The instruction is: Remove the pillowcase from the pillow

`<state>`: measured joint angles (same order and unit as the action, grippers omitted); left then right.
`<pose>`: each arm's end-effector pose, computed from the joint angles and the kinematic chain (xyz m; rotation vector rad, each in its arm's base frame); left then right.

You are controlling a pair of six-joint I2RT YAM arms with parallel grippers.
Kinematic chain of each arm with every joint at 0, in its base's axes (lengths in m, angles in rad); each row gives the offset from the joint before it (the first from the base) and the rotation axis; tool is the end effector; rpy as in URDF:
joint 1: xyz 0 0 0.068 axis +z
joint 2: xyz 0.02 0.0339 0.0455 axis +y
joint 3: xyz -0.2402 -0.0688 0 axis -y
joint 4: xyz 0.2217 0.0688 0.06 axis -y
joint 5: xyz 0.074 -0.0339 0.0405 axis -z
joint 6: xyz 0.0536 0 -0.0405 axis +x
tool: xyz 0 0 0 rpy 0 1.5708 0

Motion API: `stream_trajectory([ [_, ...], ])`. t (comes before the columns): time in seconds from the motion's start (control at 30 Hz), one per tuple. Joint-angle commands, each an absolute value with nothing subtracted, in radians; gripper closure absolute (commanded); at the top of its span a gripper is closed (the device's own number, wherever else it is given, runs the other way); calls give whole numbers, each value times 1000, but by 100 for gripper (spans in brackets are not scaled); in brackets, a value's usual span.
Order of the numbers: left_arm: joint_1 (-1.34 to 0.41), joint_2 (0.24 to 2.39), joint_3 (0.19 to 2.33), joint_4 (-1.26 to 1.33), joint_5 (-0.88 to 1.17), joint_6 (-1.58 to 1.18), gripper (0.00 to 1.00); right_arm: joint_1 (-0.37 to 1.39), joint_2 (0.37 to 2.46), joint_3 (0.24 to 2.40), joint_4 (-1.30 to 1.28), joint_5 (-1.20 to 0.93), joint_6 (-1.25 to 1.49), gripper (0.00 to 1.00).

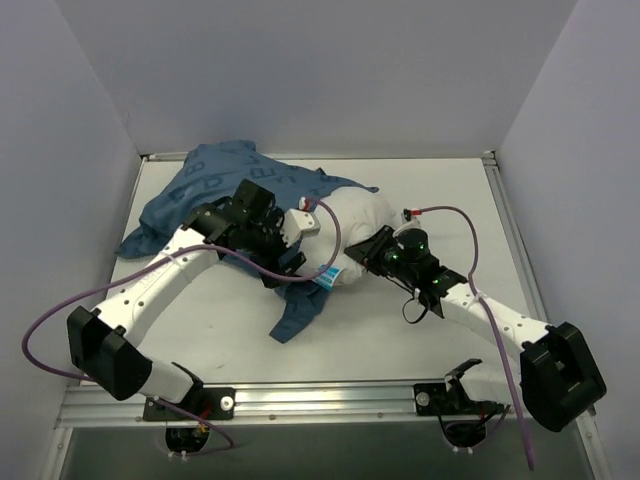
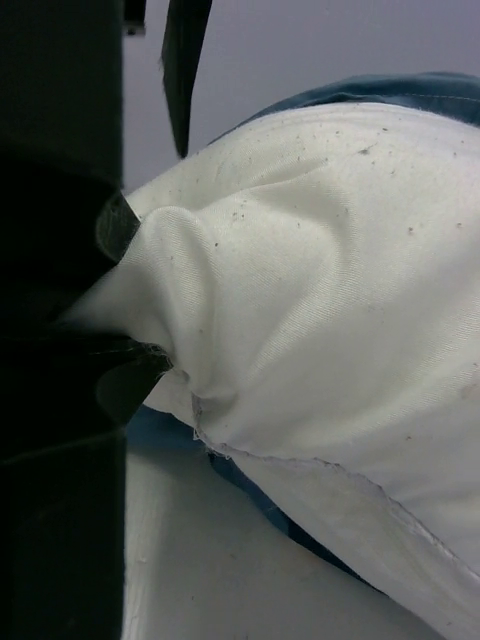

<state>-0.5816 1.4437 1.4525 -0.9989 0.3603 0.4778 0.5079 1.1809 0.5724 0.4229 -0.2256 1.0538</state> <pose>0.2226 -0.1690 0.3099 1.4012 2.1198 -0.5008 0.2292 0.1413 0.2349 0.3481 1.9211 1.2916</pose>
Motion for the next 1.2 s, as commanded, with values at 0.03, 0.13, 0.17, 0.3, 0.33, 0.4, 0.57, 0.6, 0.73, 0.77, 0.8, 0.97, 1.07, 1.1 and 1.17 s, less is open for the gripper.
stream_trajectory([
  [0.03,-652,1393,1330,-892,55,312,6,541,1226,641,587,-150,1130,100],
  [0.13,-657,1371,1266,-744,-89,172,6,558,1255,641,610,-141,1149,100],
  [0.17,-658,1377,1261,-732,-116,151,6,563,1259,647,607,-137,1149,100],
  [0.3,-712,1439,1258,-709,-172,86,6,577,1269,635,609,-117,1157,100],
  [0.33,-716,1450,1247,-695,-190,78,6,580,1266,631,617,-114,1160,100],
  [0.4,-716,1479,1226,-661,-180,54,6,580,1262,627,614,-107,1161,100],
  [0.57,-715,1509,1193,-611,-106,37,13,580,1253,623,597,-101,1166,100],
  [0.6,-709,1512,1186,-607,-118,46,21,580,1244,621,594,-100,1166,100],
  [0.73,-666,1485,1149,-627,-88,66,52,568,1220,612,571,-86,1152,100],
  [0.77,-666,1476,1143,-643,-87,74,55,563,1212,611,568,-89,1149,100],
  [0.8,-664,1465,1141,-655,-87,95,68,551,1209,607,563,-90,1144,100],
  [0.97,-563,1439,1129,-661,-118,143,98,517,1195,583,532,-120,1106,100],
  [1.07,-382,1413,1189,-632,-110,222,98,491,1146,549,431,-135,1063,100],
  [1.1,-298,1405,1201,-623,-104,235,98,471,1126,526,401,-144,1062,100],
  [1.17,-227,1394,1226,-609,-39,267,98,459,1068,477,377,-166,1071,100],
])
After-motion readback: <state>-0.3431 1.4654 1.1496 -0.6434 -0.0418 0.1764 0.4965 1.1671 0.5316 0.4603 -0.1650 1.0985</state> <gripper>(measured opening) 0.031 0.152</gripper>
